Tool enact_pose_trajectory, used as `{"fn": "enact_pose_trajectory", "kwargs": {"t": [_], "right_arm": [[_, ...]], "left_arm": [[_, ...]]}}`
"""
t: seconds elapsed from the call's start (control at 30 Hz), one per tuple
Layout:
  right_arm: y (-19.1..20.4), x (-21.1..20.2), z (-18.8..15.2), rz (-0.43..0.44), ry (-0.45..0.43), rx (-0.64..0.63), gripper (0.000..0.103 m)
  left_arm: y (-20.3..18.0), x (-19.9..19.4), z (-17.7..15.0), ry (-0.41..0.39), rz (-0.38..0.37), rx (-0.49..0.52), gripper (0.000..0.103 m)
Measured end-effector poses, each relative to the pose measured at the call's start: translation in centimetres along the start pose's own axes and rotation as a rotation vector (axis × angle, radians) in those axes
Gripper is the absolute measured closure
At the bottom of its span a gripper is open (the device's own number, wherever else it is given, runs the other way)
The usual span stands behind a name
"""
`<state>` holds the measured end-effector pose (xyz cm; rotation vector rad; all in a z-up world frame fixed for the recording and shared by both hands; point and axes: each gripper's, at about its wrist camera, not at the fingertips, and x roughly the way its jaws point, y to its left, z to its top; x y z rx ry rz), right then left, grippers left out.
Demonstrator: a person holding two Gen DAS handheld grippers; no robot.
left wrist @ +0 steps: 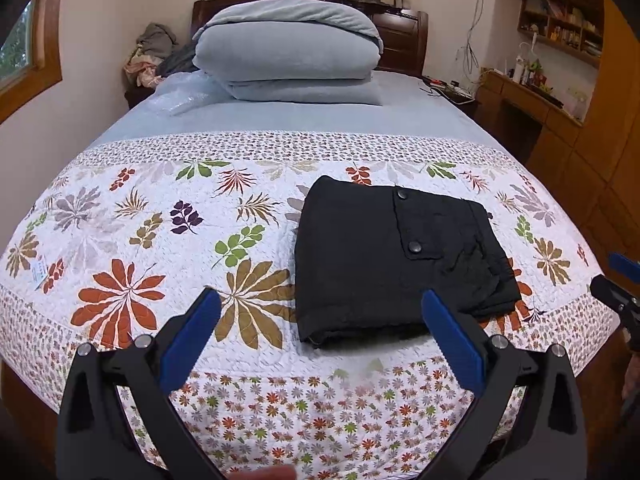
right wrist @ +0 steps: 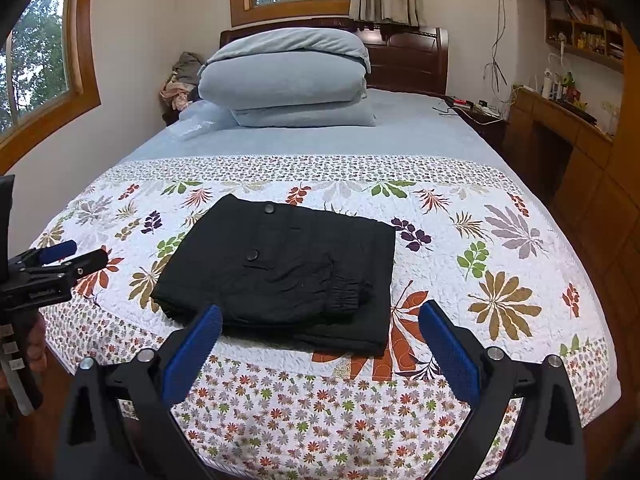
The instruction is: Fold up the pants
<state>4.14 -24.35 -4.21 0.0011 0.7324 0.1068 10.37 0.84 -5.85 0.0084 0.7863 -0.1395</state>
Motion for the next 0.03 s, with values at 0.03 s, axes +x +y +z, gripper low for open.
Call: {"fn": "enact_pose_trajectory", "kwargs": {"t": [0.03], "right_arm": [[-0.01,-0.05,-0.01,0.0,-0.002,0.0,0.003]], "left_arm": [[-0.12,-0.04,-0.01,-0.003,0.007,0.007,0.002]]}}
